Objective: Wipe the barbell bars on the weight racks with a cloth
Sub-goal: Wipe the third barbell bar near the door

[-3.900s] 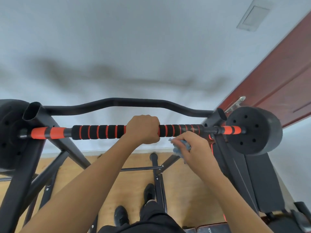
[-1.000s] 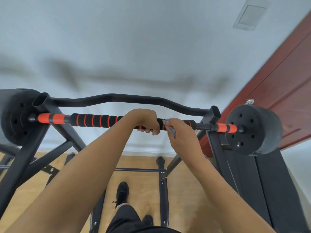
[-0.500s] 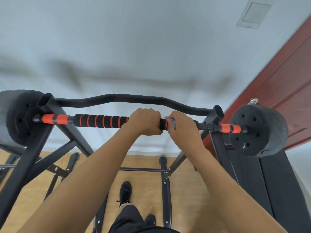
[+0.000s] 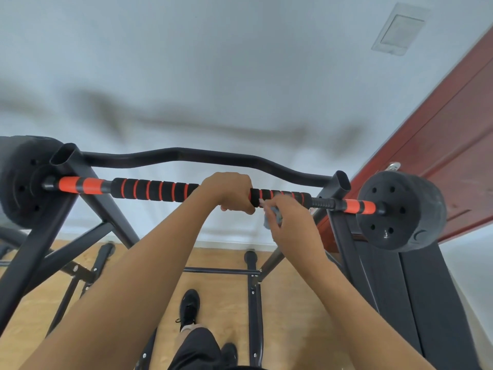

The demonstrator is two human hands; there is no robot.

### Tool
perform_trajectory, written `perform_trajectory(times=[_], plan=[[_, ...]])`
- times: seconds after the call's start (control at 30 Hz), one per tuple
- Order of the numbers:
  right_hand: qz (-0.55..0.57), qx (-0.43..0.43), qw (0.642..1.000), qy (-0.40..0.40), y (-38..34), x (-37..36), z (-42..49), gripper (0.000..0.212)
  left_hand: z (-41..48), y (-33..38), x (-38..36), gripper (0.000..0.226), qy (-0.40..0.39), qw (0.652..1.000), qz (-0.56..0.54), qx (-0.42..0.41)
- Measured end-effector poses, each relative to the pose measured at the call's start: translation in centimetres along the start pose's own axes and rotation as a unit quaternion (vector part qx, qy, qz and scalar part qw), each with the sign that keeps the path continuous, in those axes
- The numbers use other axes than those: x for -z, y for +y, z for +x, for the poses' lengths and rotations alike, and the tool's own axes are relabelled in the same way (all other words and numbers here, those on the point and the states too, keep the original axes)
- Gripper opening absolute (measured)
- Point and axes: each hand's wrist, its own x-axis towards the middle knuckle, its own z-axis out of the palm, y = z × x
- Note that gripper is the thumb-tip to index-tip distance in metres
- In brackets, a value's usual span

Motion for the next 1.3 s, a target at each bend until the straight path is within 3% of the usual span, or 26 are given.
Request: perform_trajectory(times=[0.1,0.4,0.6,0.97,1.17,1.3], plan=[[-0.004,-0.005,1.0,0.025,-0.2,0.4,3.3,0.012,-0.1,0.1,0.0,0.021,-0.008,1.0,-0.006,-0.001],[-0.039,0.026,0.999,-0.016,-0.1,-0.9,2.3,0.005,0.0,0.1,0.1,0.023,-0.019,1.0,-0.014,0.001],[-0.1,-0.015,0.994,-0.029,-1.5,-0.6,6.0,0.008,-0.3,0.2,0.3,0.023,-0.018,1.0,-0.011,0.002],[-0.077,-0.023,0.996,-0.034,-1.4,-0.8,3.9,0.005,0.0,0.1,0.2,0.025,-0.017,1.0,-0.025,0.002],[-0.183,-0.029,0.981,-0.057,-1.7,0.0,8.5,0.009,-0.1,-0.1,0.3,0.02,-0.021,1.0,-0.022,0.007],[-0.198,-0.028,0.977,-0.068,-1.3,0.6,8.6,0.017,0.0,-0.4,0.3,0.02,-0.03,0.999,-0.029,0.007]])
